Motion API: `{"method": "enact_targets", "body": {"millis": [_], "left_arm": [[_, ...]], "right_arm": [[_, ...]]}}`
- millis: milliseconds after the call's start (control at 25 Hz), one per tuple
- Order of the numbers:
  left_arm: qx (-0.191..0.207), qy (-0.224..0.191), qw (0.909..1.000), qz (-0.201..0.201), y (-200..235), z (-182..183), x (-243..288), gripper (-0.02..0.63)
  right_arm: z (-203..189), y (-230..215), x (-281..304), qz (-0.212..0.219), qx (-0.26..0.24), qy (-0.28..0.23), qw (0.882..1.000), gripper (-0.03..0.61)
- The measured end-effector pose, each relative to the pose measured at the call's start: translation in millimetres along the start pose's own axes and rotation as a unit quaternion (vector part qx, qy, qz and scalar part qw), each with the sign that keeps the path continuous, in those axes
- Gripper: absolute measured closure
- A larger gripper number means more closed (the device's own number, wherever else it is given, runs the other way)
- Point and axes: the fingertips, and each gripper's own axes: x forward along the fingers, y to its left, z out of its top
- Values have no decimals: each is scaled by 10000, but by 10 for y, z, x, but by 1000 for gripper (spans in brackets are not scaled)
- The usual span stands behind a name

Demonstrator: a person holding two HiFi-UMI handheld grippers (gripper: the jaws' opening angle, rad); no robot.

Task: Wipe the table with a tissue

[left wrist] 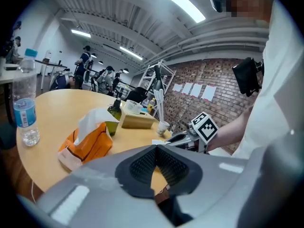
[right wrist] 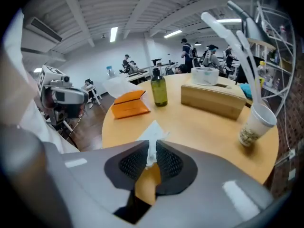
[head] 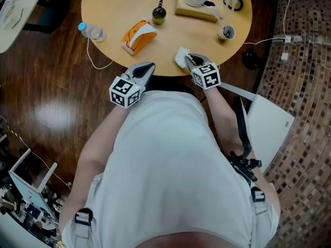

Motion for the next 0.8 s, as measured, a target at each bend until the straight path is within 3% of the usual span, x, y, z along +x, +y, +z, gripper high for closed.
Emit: {"method": "enact_targets", "body": {"millis": [160,440,800], "left_arm": [[199,98,9985,-491,-177,-64,39,609],[392,572,9880,-1383,-391,-163,348,609],[934,1304,9520,-2605,-1076,-438,711,609]], "right_arm": [[-267,96,-405,-405,684,-309,9964,529],[-624,106,-943,-1061,1665,-674,9780,529],[-1203,267,-1642,-2021,2434,-1086,9424,529]]}}
